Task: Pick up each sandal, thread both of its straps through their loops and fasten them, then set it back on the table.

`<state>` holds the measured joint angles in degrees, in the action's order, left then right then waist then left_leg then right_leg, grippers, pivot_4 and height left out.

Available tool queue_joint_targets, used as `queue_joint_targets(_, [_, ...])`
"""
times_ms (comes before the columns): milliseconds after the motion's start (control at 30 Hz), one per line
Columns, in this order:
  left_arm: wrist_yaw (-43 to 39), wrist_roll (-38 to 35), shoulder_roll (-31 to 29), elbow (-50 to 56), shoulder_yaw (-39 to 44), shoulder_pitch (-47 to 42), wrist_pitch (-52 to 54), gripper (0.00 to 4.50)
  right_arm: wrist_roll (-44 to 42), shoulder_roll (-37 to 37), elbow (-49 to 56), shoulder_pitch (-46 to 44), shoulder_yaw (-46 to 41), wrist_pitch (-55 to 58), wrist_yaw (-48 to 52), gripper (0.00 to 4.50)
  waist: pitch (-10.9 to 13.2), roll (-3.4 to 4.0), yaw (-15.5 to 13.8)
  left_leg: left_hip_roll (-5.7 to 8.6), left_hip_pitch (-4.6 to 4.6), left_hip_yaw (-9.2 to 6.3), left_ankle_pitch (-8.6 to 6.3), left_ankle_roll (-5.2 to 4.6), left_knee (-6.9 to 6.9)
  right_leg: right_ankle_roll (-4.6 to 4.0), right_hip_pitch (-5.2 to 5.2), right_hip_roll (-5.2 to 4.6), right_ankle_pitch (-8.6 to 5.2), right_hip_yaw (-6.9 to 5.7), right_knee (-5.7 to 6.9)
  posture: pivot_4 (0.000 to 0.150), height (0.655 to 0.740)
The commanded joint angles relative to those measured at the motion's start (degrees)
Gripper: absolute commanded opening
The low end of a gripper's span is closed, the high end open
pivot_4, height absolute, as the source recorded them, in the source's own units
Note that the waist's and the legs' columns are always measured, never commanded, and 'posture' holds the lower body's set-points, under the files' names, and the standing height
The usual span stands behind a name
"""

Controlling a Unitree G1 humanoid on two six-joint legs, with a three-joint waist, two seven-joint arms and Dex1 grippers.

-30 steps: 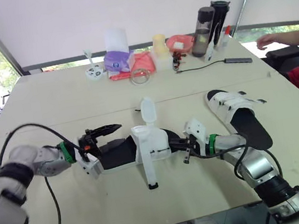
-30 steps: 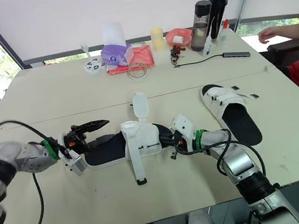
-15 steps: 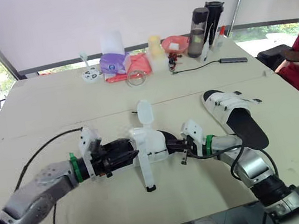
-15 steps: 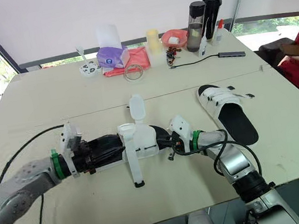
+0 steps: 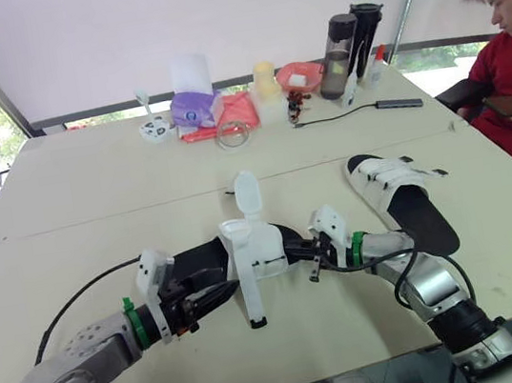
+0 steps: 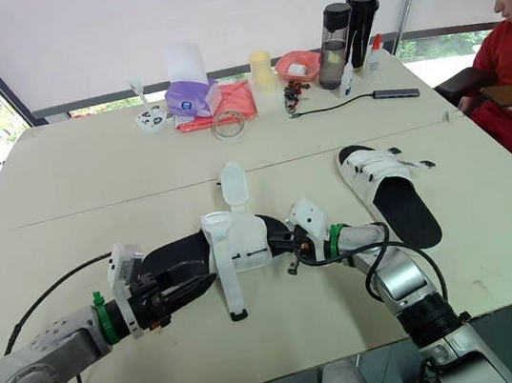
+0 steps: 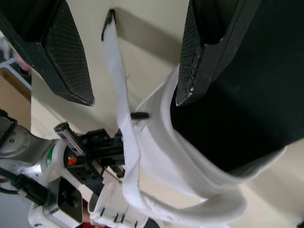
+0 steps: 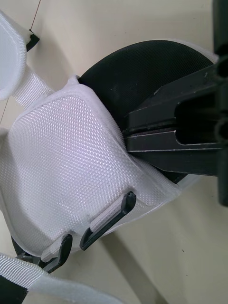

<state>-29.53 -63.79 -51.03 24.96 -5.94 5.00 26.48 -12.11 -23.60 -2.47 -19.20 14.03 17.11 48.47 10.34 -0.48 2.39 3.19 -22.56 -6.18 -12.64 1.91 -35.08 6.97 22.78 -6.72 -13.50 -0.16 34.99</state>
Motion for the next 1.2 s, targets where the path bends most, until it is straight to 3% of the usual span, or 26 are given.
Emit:
queue_joint_targets(33, [-2.82,0.99,1.44,2.76,2.27,0.06,2.50,2.81,2.47,-0.54,-3.22,1.94,2.33,2.90,0.02,0.00,0.00,0.00,0.01,0.00,-0.02,0.00,0.00,0.00,0.01,0.00,0.03,-0.01,0.00,0.00,-0.01,0.150,0.7400])
queue_joint_targets(733, [-9.06,10.31,12.38,-1.77,1.70,-7.78,11.51,2.81,2.46,-1.44,-0.62,4.46,2.39,4.19,-0.32,0.00,-0.10,0.00,-0.25,0.02,-0.52,0.00,0.03,-0.06,0.05,-0.13,0.56,0.16,0.06,-0.07,0.02,0.150,0.7400])
queue_joint_targets(900, [-10.01,11.64,13.48,-2.27,1.74,-8.02,12.64,0.62,2.43,-1.42,-0.63,4.57,2.36,4.28,-0.48,0.00,-0.10,0.00,-0.27,0.02,-0.52,-0.01,0.02,-0.03,0.05,-0.11,0.56,0.14,0.04,-0.07,0.02,0.150,0.7400])
queue_joint_targets(967, [-10.11,12.11,14.05,-2.47,1.73,-8.25,12.96,0.06,2.43,-1.33,-0.69,4.54,2.39,4.33,-0.55,0.00,-0.10,0.00,-0.28,0.02,-0.52,-0.01,0.02,-0.03,0.05,-0.11,0.56,0.13,0.04,-0.07,0.01,0.150,0.7400])
queue_joint_targets(1200, [-11.61,11.86,14.79,-2.64,4.62,-11.35,13.60,0.06,2.45,-1.26,-0.84,4.60,2.63,4.47,-0.50,0.00,-0.12,-0.02,-0.34,0.02,-0.53,-0.02,0.02,-0.02,0.05,-0.06,0.56,0.05,0.01,-0.08,0.01,0.150,0.7400])
